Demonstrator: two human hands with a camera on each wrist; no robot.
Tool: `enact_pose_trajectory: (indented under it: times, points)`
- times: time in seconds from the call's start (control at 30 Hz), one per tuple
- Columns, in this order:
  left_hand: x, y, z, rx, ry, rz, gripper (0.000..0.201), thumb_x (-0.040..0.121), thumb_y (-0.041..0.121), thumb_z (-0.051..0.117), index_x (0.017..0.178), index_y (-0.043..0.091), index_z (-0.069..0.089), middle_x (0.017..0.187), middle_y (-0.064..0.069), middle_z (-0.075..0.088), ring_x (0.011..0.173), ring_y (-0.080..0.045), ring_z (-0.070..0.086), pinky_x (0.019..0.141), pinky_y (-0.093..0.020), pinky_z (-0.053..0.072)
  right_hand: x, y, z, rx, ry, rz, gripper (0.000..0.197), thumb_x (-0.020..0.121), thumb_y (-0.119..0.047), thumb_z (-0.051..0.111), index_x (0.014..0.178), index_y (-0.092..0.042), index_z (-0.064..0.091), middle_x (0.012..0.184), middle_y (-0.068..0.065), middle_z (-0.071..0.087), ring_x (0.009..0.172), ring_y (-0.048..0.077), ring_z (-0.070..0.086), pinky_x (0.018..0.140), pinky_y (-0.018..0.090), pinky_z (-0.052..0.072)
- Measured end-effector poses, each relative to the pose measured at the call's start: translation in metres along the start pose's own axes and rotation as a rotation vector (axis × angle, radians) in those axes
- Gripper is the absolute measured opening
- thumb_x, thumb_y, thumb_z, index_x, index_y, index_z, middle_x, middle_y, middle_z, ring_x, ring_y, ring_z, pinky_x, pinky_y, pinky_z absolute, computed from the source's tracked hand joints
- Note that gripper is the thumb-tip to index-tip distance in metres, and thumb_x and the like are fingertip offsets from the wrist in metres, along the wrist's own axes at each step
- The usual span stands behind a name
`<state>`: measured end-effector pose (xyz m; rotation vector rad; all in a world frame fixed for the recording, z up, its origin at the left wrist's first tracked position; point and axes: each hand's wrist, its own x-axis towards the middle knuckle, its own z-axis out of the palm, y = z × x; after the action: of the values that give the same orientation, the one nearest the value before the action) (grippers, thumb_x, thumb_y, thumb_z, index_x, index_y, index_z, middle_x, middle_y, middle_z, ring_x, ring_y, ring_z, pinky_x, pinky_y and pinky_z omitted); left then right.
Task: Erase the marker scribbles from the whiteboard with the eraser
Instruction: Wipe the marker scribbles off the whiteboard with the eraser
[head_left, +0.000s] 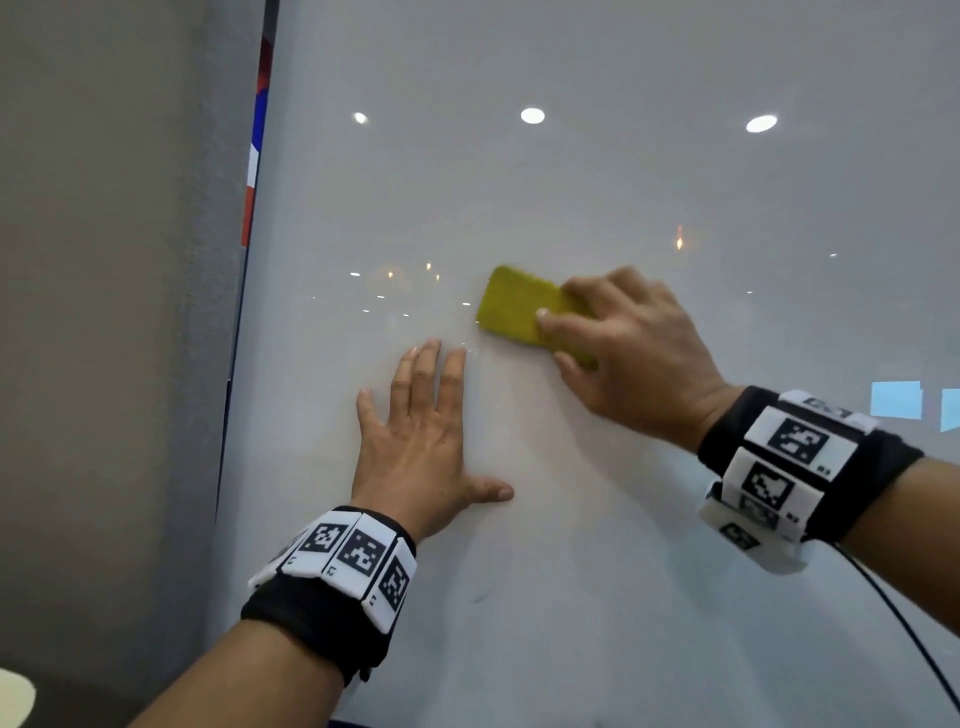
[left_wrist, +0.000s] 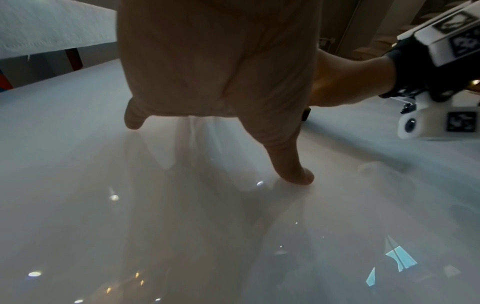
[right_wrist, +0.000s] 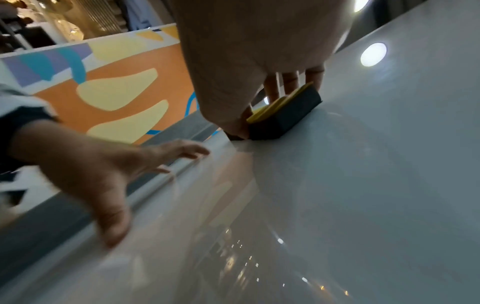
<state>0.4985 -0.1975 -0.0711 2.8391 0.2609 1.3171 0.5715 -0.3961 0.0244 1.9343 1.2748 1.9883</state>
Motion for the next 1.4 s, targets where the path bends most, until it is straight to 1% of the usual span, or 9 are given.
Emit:
enact_pose_trajectory:
  times: [0.13, 0.3, 0.57, 0.77, 0.83, 0.97, 1.07, 1.2, 1.4]
  points:
    - [0.002, -0.004, -0.003, 0.004, 0.038, 0.012, 0.135, 0.058, 0.084, 0.063, 0.145, 0.026, -0.021, 0.154, 0.000, -0.018, 0.146, -0.021, -0.011, 0.117, -0.055, 0.014, 0.006, 0.009, -0.003, 0.016, 0.105, 0.215, 0.033, 0.075, -0.022, 0.071, 0.107, -0.017, 0.075, 0.111, 0.019, 0.067, 0.096, 0.045, 0.059, 0.076, 0.048, 0.050]
    - [0.004, -0.003, -0.006, -0.004, 0.056, 0.003, 0.131, 0.057, 0.081, 0.067, 0.144, 0.025, -0.013, 0.154, 0.000, -0.012, 0.146, -0.022, -0.005, 0.115, -0.051, 0.020, -0.014, -0.020, 0.013, 0.055, -0.005, 0.004, 0.036, 0.076, -0.031, 0.061, 0.109, -0.020, 0.073, 0.113, 0.015, 0.066, 0.093, 0.039, 0.059, 0.071, 0.042, 0.049]
    - [0.009, 0.002, -0.016, -0.028, 0.068, -0.006, 0.136, 0.060, 0.072, 0.074, 0.150, 0.024, -0.016, 0.156, -0.001, -0.010, 0.146, -0.023, 0.000, 0.115, -0.049, 0.022, -0.019, -0.010, 0.009, 0.090, -0.045, -0.068, 0.045, 0.075, -0.027, 0.082, 0.118, -0.022, 0.069, 0.123, 0.012, 0.064, 0.099, 0.038, 0.060, 0.075, 0.044, 0.051]
    - [0.024, 0.010, -0.035, 0.010, 0.036, -0.005, 0.132, 0.066, 0.071, 0.071, 0.149, 0.025, -0.021, 0.155, -0.002, -0.018, 0.147, -0.024, -0.005, 0.117, -0.051, 0.018, -0.013, 0.006, 0.005, 0.099, -0.046, -0.129, 0.033, 0.089, -0.031, 0.058, 0.120, -0.025, 0.068, 0.127, 0.010, 0.063, 0.103, 0.035, 0.057, 0.080, 0.042, 0.047]
    - [0.028, 0.012, -0.041, 0.012, 0.009, -0.002, 0.131, 0.068, 0.071, 0.070, 0.150, 0.026, -0.023, 0.155, -0.001, -0.021, 0.148, -0.024, -0.007, 0.118, -0.052, 0.017, -0.003, 0.023, 0.000, 0.081, -0.008, -0.079, 0.033, 0.088, -0.028, 0.063, 0.120, -0.024, 0.070, 0.126, 0.013, 0.064, 0.103, 0.038, 0.057, 0.080, 0.043, 0.048]
    - [0.044, 0.017, -0.055, 0.005, 0.007, 0.014, 0.128, 0.070, 0.072, 0.066, 0.150, 0.027, -0.023, 0.154, -0.001, -0.023, 0.148, -0.024, -0.008, 0.119, -0.052, 0.014, 0.027, 0.070, -0.015, 0.077, 0.084, 0.243, 0.040, 0.080, -0.023, 0.075, 0.120, -0.022, 0.071, 0.125, 0.015, 0.064, 0.104, 0.040, 0.055, 0.081, 0.046, 0.046]
    - [0.060, 0.020, -0.062, -0.027, 0.035, 0.044, 0.127, 0.069, 0.071, 0.068, 0.149, 0.030, -0.022, 0.156, -0.002, -0.018, 0.148, -0.023, -0.006, 0.118, -0.053, 0.017, 0.020, 0.063, -0.011, 0.080, 0.046, 0.065, 0.035, 0.084, -0.024, 0.067, 0.119, -0.021, 0.071, 0.124, 0.017, 0.064, 0.100, 0.040, 0.057, 0.081, 0.044, 0.044]
    - [0.084, 0.026, -0.074, -0.044, 0.058, 0.118, 0.130, 0.061, 0.063, 0.079, 0.153, 0.032, -0.007, 0.159, -0.005, 0.000, 0.146, -0.026, 0.007, 0.112, -0.058, 0.028, 0.016, 0.081, -0.023, 0.133, -0.102, -0.219, 0.029, 0.092, -0.025, 0.065, 0.120, -0.022, 0.071, 0.126, 0.014, 0.064, 0.100, 0.038, 0.061, 0.081, 0.043, 0.047]
    - [0.122, 0.046, -0.100, 0.001, 0.083, 0.130, 0.134, 0.046, 0.063, 0.086, 0.155, 0.025, 0.018, 0.156, -0.011, 0.021, 0.141, -0.032, 0.022, 0.102, -0.061, 0.039, 0.051, 0.141, -0.040, 0.090, -0.020, -0.018, 0.026, 0.092, -0.025, 0.065, 0.116, -0.022, 0.074, 0.124, 0.016, 0.065, 0.101, 0.039, 0.060, 0.080, 0.044, 0.044]
